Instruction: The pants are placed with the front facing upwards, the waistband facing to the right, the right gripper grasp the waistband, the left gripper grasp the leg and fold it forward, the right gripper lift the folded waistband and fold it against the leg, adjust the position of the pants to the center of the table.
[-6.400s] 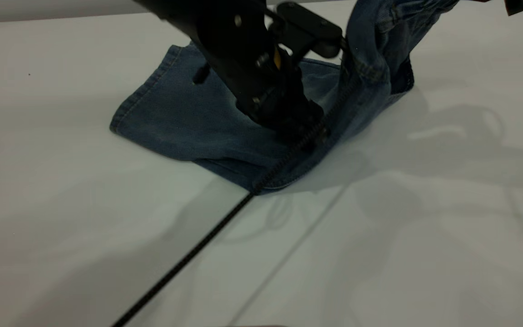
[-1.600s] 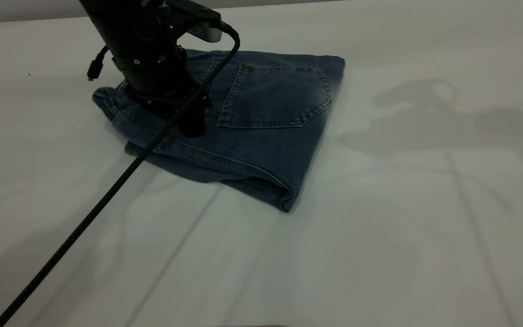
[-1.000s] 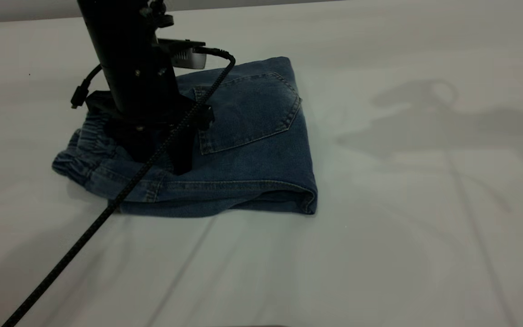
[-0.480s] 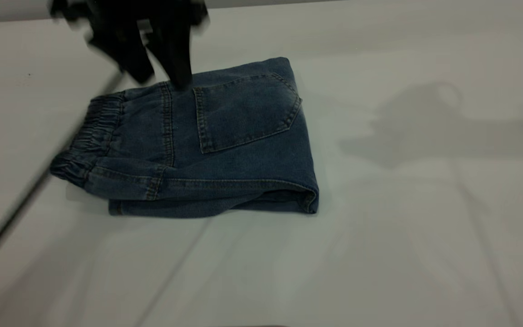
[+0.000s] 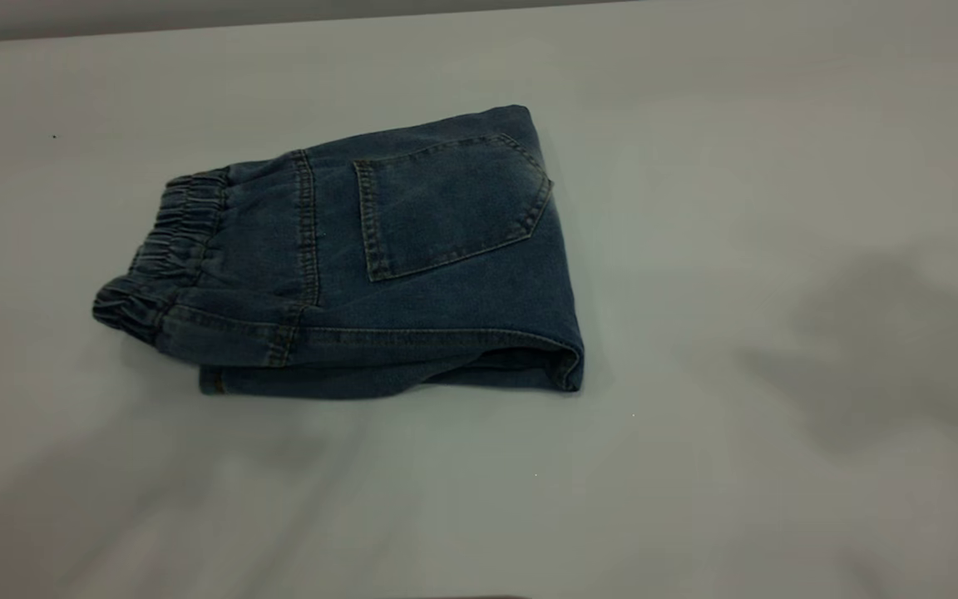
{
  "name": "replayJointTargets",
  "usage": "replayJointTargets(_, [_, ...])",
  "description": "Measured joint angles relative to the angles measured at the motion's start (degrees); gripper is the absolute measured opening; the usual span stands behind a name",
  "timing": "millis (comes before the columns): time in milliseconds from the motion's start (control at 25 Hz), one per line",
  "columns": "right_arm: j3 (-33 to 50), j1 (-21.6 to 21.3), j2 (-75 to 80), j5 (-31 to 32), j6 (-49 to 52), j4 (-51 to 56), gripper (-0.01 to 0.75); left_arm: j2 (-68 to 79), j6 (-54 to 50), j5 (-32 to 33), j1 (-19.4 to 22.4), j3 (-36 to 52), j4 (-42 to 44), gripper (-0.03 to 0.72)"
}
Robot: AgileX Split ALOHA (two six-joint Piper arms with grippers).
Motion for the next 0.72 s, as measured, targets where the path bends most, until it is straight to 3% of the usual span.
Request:
replayJointTargets(280, [1.64, 0.00, -20.71, 1.19, 14.17, -18.97, 0.480, -11.36, 1.09, 9.72, 0.00, 0.08, 3.66, 0.401])
replayJointTargets(480, [9.50, 0.00, -36.04, 1.84, 19.21, -22.57, 0.480, -14.63, 0.72, 9.72, 0.00, 1.45, 5.30, 0.401])
replayJointTargets(720, [23.07, 0.00, -48.64, 2.15, 23.49, -26.16, 0.480, -18.58, -0.04, 9.72, 0.00, 12.34, 5.35, 0.401])
